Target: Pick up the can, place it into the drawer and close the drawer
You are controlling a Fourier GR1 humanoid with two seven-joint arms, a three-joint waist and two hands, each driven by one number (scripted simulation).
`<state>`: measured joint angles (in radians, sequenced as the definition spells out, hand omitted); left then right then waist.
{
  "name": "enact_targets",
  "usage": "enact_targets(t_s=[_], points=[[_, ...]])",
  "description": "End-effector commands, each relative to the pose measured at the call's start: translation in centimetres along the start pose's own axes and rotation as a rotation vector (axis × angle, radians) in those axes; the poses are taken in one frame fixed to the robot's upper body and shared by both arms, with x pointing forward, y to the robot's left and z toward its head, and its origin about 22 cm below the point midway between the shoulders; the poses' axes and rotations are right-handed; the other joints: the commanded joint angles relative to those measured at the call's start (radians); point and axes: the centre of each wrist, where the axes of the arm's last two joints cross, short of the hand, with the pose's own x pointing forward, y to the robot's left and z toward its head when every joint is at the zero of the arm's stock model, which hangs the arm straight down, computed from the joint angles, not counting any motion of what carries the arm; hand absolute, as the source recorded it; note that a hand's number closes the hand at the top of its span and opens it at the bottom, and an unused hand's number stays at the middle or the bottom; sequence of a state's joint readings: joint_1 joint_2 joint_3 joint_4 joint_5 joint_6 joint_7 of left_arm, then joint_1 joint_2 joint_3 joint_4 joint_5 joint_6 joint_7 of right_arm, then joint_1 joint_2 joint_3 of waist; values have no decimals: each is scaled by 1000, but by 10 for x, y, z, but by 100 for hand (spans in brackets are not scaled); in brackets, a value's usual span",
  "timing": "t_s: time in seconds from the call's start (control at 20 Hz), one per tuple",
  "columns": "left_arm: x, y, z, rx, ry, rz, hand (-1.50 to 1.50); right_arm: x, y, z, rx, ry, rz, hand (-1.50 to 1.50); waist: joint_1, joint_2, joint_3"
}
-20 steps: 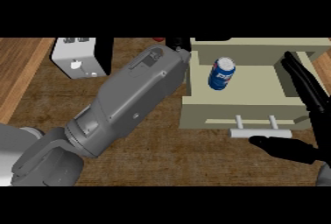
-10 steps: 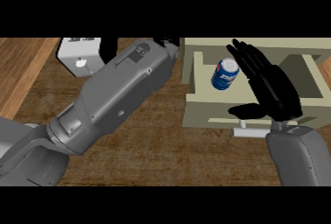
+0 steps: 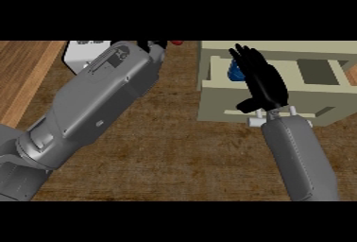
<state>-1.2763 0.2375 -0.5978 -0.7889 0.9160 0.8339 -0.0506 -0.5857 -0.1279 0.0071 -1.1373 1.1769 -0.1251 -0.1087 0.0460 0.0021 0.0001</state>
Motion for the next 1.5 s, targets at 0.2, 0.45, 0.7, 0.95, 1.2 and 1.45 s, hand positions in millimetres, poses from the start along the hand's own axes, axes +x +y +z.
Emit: enact_targets(t_s=[0.2, 0.45, 0.7, 0.95, 1.2, 1.45], points=[[6, 27, 2, -14, -6, -24, -150, -13, 50, -10, -41, 53, 109, -150, 10, 9, 1], [15, 40, 4, 4, -15, 1, -150, -12, 51, -27, -68, 55, 123, -150, 15, 9, 1], [12, 58, 7, 4, 8, -10, -150, -23, 46, -38, -112, 80, 140, -150, 24, 12, 1], [14, 42, 15, 1, -16, -2, -150, -31, 29, -55, -162, 95, 160, -150, 40, 24, 3], [31, 66, 6, -8, -14, -11, -150, -38, 6, -71, -227, 106, 175, -150, 41, 26, 3], [31, 63, 15, -13, -46, -14, -150, -20, -6, -89, -248, 100, 188, -150, 52, 29, 2]])
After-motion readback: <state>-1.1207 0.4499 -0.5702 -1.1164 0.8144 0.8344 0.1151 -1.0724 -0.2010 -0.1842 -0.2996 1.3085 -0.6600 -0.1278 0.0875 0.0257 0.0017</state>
